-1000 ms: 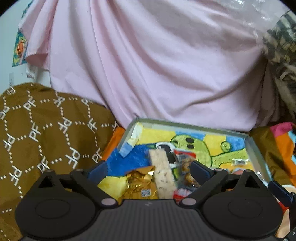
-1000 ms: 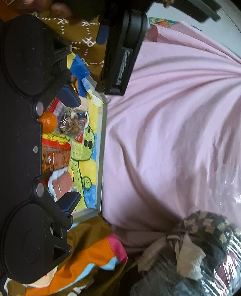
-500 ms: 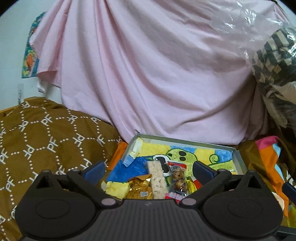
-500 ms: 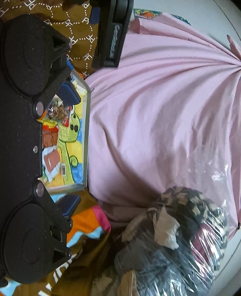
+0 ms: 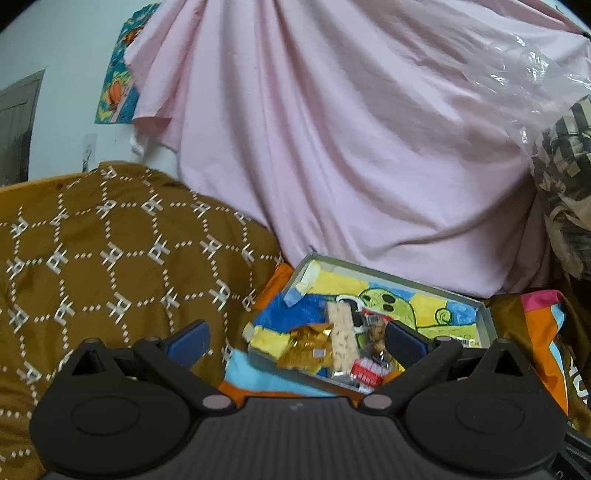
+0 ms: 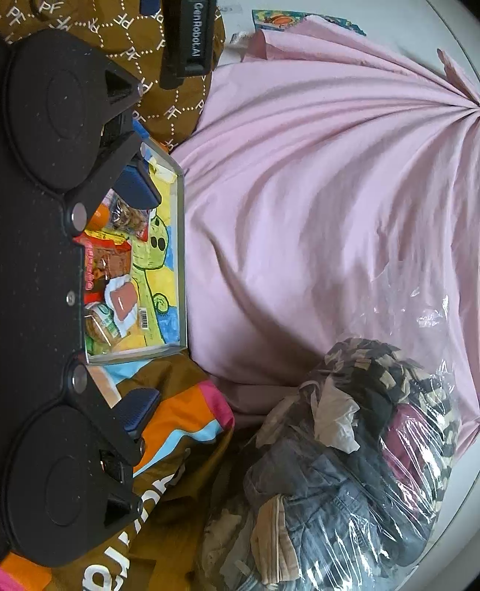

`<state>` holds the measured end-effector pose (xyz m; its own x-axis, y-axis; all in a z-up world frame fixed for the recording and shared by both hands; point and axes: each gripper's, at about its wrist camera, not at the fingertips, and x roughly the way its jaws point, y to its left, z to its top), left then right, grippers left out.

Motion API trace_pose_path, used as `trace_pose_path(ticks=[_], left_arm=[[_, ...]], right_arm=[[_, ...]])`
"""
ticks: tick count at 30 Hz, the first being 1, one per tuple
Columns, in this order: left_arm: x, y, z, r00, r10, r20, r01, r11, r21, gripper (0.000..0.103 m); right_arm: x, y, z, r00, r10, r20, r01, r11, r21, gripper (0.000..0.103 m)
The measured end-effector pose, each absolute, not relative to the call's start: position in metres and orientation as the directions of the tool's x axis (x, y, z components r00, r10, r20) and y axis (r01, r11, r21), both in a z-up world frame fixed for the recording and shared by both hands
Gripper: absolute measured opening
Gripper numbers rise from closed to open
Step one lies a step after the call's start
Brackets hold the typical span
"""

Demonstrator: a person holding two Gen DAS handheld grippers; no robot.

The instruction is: Organize snacks

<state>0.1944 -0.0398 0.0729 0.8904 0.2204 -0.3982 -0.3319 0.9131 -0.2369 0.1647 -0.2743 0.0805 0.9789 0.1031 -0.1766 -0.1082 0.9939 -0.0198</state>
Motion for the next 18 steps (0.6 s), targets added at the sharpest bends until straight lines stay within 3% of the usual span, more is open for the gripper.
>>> trace_pose_path(ticks=[18], left_arm=[[0.124, -0.038, 0.052, 0.890, 0.262, -0.374, -0.348, 0.919, -0.183, 0.103]], right_arm=[[0.123, -0.272, 0.077, 0.970, 0.131, -0.205, -0.140, 0.990, -0.029, 0.102]])
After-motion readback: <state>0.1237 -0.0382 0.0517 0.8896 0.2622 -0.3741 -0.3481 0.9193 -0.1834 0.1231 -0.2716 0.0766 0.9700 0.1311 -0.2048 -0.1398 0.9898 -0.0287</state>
